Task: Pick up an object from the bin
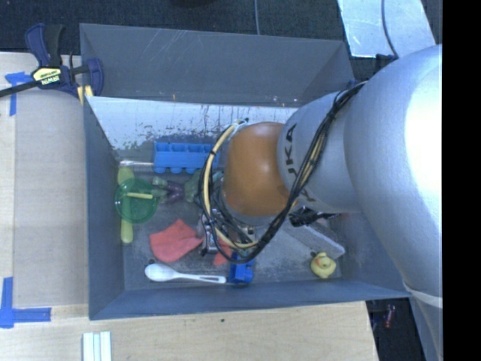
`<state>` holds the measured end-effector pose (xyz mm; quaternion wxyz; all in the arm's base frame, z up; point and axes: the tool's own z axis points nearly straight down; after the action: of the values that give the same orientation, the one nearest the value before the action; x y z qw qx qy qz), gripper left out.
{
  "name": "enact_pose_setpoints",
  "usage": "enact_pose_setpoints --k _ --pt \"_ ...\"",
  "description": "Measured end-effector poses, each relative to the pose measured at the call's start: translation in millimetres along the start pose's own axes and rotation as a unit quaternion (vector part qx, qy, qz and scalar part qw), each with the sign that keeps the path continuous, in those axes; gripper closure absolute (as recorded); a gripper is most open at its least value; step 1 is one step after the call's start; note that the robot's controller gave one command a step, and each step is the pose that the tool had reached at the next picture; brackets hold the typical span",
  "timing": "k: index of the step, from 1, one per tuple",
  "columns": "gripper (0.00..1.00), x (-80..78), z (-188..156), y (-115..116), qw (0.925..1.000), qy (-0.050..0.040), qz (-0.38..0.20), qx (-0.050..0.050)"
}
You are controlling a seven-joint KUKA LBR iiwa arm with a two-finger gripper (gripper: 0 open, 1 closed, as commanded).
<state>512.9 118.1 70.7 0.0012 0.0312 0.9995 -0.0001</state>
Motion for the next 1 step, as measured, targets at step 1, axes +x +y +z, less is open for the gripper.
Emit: enact_pose_setpoints --k 1 --pt "1.00 0.0 0.0 0.0 1.0000 0.0000 0.000 0.000"
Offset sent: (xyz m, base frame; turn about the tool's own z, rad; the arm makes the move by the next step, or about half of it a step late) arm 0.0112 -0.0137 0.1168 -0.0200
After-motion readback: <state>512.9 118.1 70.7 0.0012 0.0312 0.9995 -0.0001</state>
